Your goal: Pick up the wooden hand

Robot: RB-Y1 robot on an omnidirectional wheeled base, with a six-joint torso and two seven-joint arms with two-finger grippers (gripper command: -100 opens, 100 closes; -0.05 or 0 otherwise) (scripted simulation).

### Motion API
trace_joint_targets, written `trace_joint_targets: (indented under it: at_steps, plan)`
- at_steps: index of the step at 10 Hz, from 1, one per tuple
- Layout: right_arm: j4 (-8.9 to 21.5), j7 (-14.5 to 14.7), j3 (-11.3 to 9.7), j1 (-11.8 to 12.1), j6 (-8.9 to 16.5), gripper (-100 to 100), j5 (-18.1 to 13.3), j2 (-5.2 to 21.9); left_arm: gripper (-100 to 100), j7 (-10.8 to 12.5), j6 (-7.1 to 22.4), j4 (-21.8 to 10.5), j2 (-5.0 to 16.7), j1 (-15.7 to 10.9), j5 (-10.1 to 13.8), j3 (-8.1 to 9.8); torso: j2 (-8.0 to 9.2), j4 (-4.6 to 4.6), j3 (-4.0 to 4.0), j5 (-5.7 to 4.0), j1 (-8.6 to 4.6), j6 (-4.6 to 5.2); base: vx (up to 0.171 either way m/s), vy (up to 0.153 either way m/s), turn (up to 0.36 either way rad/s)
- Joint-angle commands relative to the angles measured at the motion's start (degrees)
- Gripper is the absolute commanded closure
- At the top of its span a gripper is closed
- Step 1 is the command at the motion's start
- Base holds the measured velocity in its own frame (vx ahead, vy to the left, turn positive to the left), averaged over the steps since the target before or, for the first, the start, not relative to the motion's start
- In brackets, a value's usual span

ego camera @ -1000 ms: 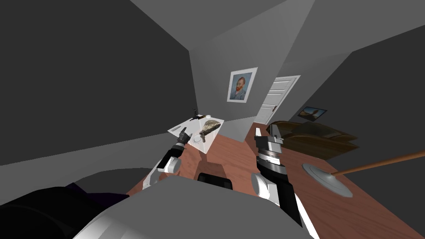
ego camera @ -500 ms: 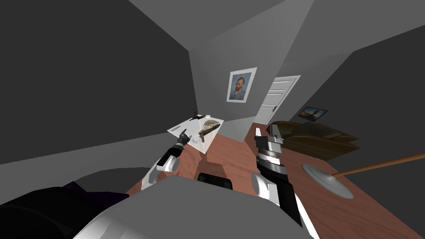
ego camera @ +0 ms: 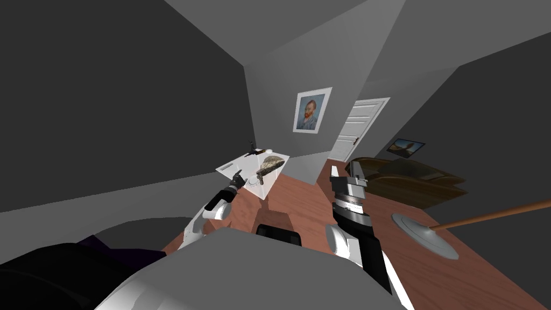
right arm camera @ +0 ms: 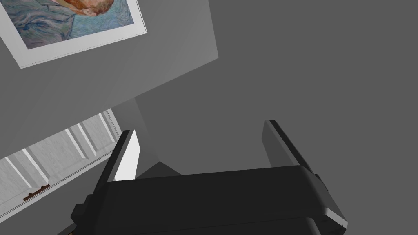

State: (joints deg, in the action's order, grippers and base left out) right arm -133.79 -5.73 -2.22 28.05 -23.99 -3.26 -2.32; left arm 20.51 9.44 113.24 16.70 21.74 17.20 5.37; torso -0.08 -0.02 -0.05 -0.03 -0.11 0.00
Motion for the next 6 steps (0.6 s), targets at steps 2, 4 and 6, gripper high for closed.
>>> trace_joint_targets:
  at_steps: [2, 4, 6]
  plan:
    - [0.0, 0.0, 0.0, 0.0, 0.0, 0, 0.0, 0.0, -100, 1.4, 4.5, -1.5, 0.7, -1.2, 0.9, 0.96, 0.00, 0.00, 0.00, -0.01, -0.02, 0.00, 0.023, -0.046, 0.004]
    - [0.0, 0.0, 0.0, 0.0, 0.0, 0, 0.0, 0.0, -100, 1.4, 6.8, -1.5, 0.7, -1.2, 0.9, 0.96, -0.05, -0.01, -0.03, -0.02, -0.06, 0.00, 0.020, -0.033, 0.002]
    - [0.0, 0.0, 0.0, 0.0, 0.0, 0, 0.0, 0.0, -100, 2.4, 10.5, -2.7, 1.5, -2.1, 1.8, 1.66, -0.02, 0.00, -0.01, 0.00, -0.02, 0.00, 0.022, -0.038, -0.002]
